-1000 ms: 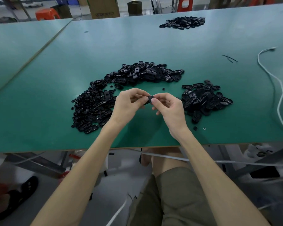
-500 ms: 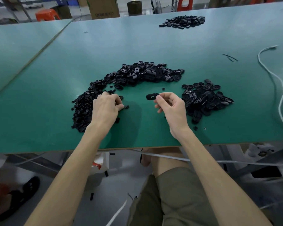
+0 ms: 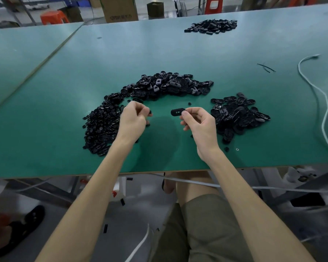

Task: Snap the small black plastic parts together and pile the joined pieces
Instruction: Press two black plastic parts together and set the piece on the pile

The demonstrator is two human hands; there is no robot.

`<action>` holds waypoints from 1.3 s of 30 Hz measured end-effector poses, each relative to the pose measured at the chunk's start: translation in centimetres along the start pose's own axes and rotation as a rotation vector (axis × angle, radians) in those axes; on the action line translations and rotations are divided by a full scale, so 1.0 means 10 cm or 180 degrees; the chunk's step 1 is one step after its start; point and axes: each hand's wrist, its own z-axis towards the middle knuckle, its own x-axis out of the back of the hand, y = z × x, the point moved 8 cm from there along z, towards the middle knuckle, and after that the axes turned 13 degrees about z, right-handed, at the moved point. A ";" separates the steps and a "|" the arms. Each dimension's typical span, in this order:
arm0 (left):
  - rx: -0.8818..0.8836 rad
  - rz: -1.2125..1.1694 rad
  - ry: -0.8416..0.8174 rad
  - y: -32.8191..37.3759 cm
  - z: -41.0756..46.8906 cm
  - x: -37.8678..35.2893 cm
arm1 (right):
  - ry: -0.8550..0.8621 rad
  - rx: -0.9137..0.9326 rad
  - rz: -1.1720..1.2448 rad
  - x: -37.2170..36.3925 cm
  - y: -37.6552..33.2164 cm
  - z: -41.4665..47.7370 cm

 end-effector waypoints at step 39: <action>-0.0496 -0.0823 -0.0158 0.26 -0.14 -0.62 | 0.0102 0.0045 0.0188 0.04 0.04 0.02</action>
